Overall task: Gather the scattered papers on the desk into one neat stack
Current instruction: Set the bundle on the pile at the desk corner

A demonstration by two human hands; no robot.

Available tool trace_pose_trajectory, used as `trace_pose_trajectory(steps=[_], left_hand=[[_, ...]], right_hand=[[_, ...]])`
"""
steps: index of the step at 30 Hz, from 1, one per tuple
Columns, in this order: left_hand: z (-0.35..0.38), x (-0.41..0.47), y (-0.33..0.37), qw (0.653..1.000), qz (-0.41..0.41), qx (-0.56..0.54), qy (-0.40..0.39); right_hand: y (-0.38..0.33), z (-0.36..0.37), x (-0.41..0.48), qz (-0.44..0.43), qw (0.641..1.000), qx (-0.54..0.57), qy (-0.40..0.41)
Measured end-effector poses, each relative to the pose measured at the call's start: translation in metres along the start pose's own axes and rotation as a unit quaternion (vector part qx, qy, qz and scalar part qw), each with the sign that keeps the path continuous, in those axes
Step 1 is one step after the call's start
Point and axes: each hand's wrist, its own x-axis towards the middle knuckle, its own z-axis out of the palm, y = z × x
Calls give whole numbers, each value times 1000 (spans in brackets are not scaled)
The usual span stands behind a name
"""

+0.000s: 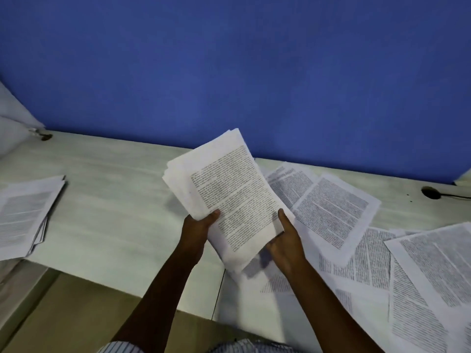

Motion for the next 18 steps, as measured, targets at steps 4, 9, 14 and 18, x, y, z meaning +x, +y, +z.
trace_pose_trajectory(steps=[4,9,14,18], left_hand=[[-26,-10,26,999,15,-25,-30],[-86,-22,56,996,46,-51,-50],[-142,-30,64,998,64,4,30],[-214,-42,89,997,73,-5,4]], right_hand=[[8,28,-3,-28,999,-6,32],[56,74,-16,-41,999,-6,-10],[102,97,-21,-38,991,-130,8],[122,114,-30,-99,929,-356,-10]])
